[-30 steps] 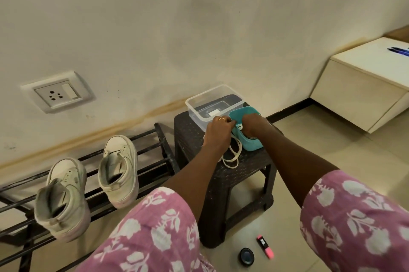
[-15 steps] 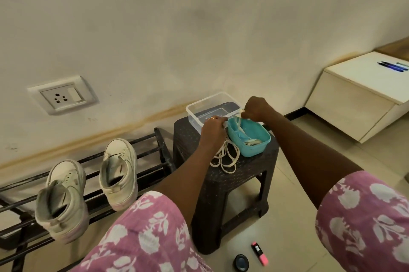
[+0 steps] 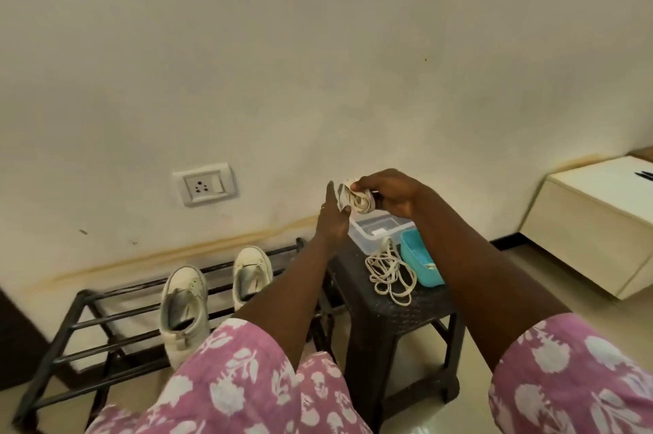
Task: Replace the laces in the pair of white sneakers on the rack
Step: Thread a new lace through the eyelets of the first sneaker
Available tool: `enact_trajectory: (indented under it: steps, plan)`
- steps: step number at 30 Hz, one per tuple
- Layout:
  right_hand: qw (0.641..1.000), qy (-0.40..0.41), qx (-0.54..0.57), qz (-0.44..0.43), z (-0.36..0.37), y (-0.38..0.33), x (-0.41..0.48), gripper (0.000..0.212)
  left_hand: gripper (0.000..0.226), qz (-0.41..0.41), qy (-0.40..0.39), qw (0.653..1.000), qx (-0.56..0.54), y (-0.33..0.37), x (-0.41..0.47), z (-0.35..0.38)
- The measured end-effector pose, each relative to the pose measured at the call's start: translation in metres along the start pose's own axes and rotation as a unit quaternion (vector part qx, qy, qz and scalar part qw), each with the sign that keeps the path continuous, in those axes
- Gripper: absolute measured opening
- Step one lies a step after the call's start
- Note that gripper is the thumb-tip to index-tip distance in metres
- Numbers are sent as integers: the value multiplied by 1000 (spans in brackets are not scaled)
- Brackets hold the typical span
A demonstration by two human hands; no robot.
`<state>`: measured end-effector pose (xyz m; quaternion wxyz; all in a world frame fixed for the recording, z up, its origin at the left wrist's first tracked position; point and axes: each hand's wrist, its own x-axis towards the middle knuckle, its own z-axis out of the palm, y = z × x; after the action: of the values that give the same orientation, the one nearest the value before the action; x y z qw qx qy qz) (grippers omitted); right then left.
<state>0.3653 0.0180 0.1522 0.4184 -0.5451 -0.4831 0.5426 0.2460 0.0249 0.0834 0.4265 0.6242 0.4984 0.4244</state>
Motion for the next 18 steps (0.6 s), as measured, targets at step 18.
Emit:
enact_trajectory:
  steps: [18]
  plan:
    - [992, 9, 64, 108, 98, 56, -26, 27, 16, -87, 70, 992, 53, -22, -70, -156]
